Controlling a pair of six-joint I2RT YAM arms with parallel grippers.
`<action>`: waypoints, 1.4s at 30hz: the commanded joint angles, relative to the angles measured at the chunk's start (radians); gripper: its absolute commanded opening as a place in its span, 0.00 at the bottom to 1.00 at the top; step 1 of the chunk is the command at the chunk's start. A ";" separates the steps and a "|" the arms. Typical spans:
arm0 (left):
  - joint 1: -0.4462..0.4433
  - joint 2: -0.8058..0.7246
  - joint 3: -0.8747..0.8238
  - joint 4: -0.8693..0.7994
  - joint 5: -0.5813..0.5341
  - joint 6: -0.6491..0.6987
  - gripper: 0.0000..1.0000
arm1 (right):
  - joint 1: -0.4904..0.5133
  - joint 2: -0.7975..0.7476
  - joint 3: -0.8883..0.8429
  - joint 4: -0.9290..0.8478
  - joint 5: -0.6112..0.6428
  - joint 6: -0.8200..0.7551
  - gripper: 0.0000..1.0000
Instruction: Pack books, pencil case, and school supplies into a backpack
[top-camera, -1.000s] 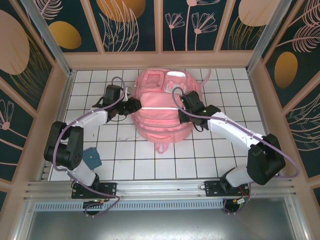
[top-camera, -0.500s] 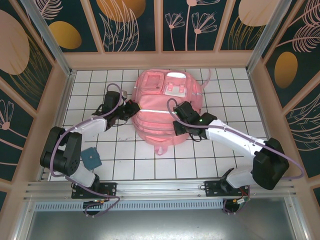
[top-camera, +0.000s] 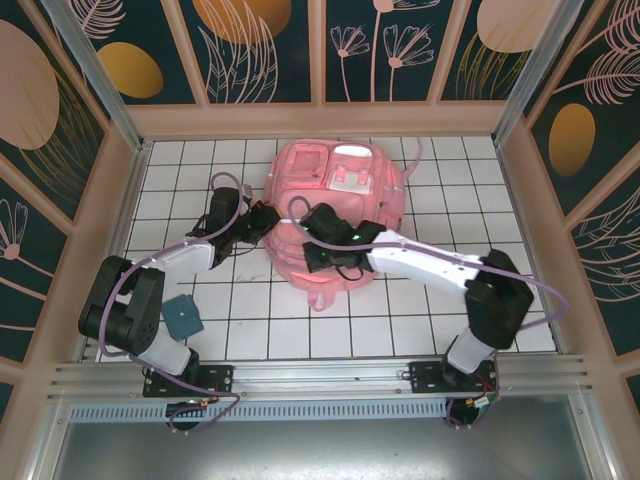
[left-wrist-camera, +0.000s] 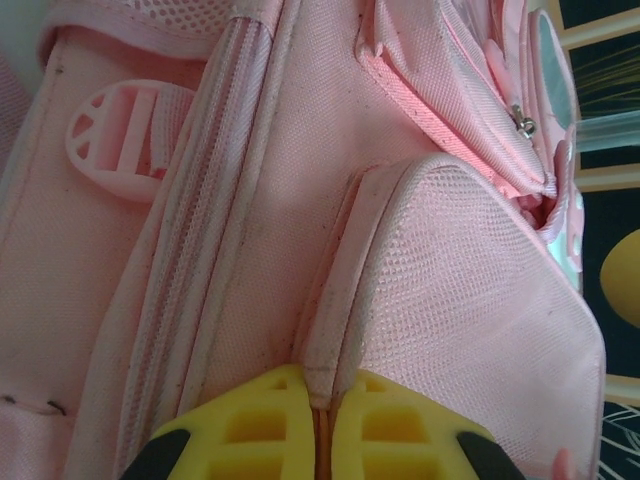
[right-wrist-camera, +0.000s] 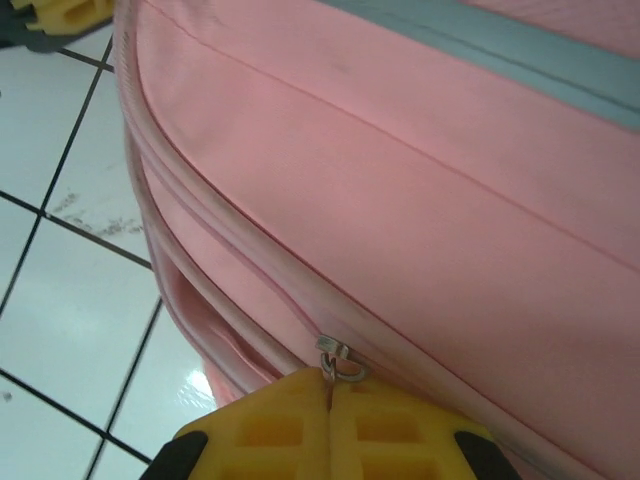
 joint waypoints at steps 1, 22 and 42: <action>-0.041 -0.043 -0.023 0.137 0.018 -0.129 0.00 | 0.061 0.058 0.079 0.162 -0.073 0.075 0.00; -0.074 -0.271 0.033 -0.365 -0.161 0.314 0.57 | -0.337 -0.590 -0.466 0.208 -0.075 0.572 0.65; -0.229 -0.290 -0.022 -0.417 -0.138 0.593 0.45 | -0.458 -0.444 -0.451 0.380 -0.350 0.535 0.40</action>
